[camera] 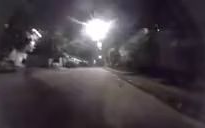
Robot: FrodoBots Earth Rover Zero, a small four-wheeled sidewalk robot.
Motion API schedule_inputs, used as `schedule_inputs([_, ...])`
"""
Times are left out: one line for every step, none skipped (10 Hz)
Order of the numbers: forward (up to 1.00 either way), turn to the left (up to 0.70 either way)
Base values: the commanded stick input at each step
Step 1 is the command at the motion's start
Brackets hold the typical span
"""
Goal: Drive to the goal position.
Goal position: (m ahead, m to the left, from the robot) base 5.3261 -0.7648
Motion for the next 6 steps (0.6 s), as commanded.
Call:
schedule_inputs([0.70, 0.00])
schedule_inputs([0.70, 0.00])
schedule_inputs([0.70, 0.00])
schedule_inputs([0.70, 0.00])
schedule_inputs([0.70, 0.00])
schedule_inputs([0.70, 0.00])
